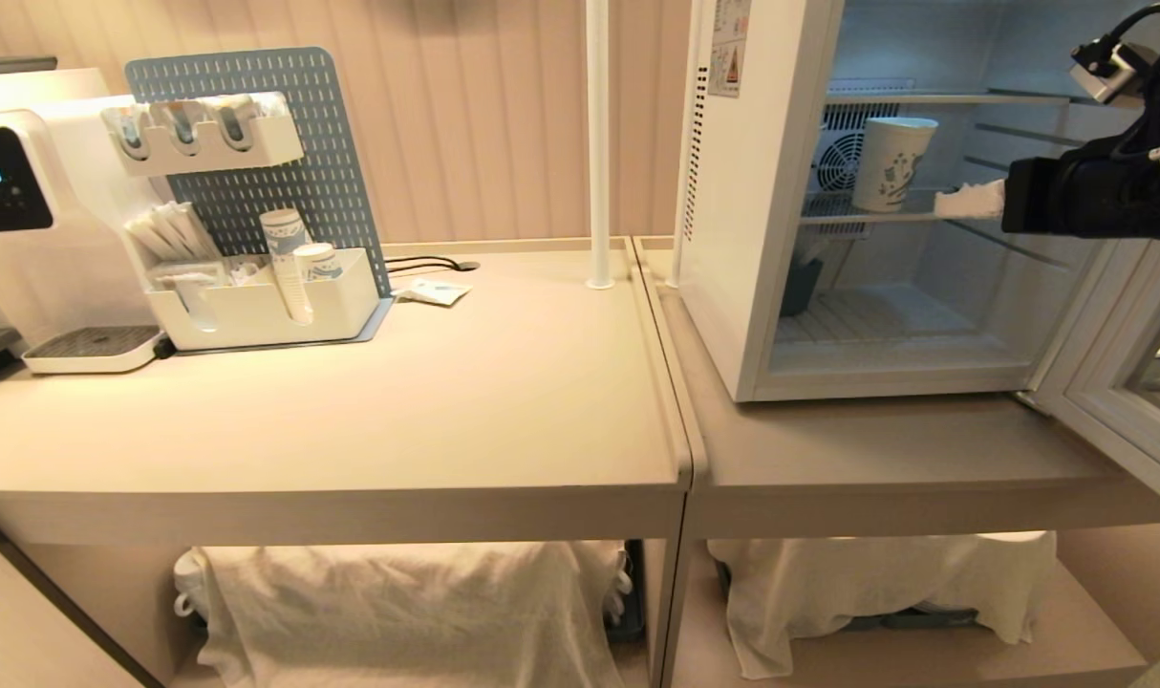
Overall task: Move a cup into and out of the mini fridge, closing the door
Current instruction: Take the paper cup out of the freezer
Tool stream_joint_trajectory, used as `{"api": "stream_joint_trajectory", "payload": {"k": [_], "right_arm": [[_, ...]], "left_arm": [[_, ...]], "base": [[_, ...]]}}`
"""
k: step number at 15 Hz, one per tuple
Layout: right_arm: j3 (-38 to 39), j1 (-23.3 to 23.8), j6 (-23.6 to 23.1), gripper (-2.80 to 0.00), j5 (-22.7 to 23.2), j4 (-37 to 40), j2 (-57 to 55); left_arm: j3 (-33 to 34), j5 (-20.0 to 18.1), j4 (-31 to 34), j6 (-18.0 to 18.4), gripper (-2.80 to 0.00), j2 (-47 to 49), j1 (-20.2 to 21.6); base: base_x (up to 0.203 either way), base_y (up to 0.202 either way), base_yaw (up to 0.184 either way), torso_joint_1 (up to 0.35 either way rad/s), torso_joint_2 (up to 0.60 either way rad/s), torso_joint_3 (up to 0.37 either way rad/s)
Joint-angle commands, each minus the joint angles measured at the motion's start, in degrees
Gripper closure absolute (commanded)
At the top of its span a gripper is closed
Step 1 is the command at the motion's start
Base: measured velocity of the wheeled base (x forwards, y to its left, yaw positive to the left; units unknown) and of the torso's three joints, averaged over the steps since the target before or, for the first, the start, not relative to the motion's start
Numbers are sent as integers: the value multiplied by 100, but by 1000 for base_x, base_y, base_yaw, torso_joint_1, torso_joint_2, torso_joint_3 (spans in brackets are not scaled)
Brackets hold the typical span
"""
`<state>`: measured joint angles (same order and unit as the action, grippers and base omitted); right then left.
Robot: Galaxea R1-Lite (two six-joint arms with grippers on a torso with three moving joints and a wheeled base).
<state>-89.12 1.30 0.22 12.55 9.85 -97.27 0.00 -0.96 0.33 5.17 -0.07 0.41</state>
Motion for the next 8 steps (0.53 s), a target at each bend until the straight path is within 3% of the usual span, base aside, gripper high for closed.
{"api": "stream_joint_trajectory", "payload": {"k": [1,4,8], "right_arm": [[35,-93,28,-280,18,-17,-46],[-26,-206,136,-280,19,-44,-194],[122,-233,111,-280,-28,-997,-401]], "left_arm": [[0,-1,2,2,0,7,2],[0,-1,2,2,0,7,2],[0,-1,2,2,0,7,2]], "base": [[0,0,0,0,0,0],[0,0,0,0,0,0],[0,0,0,0,0,0]]}}
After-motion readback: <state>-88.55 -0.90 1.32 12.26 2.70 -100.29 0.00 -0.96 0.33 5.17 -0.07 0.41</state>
